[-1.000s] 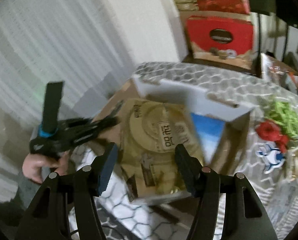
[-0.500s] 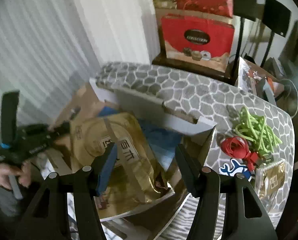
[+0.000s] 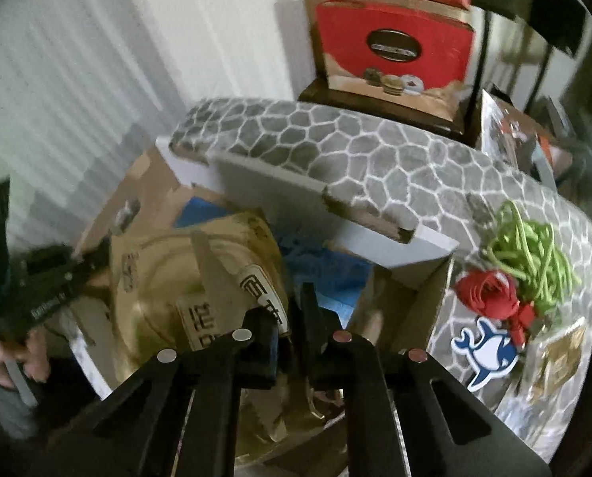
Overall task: Organize objects
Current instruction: 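Lower the gold bag into the box beside the mask package, release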
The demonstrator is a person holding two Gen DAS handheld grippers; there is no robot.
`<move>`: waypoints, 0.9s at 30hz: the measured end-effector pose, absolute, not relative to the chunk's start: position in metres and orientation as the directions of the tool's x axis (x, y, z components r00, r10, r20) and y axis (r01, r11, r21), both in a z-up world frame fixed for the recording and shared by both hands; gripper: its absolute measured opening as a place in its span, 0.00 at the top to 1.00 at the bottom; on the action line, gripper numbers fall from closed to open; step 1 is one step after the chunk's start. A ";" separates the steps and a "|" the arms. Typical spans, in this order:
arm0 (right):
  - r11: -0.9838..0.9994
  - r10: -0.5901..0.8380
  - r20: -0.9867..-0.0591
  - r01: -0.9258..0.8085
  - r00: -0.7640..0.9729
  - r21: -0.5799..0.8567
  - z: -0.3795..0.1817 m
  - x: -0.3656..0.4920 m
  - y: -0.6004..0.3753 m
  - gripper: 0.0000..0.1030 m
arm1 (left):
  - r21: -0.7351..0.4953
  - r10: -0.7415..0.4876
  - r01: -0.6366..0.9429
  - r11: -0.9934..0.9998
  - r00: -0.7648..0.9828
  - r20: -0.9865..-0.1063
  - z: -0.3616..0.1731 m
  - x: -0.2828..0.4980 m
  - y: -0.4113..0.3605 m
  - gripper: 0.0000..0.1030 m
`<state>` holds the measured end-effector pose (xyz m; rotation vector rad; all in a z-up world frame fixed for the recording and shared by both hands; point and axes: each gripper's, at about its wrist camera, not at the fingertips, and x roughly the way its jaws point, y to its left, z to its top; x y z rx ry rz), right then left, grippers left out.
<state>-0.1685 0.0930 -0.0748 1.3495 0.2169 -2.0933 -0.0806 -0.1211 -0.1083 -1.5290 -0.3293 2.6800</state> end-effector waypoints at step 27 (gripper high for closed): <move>-0.826 -0.334 -0.889 0.552 -0.314 0.115 -0.058 -0.163 0.090 0.29 | -0.201 0.138 0.067 -0.977 -0.513 -0.847 -0.104 -0.082 -0.112 0.90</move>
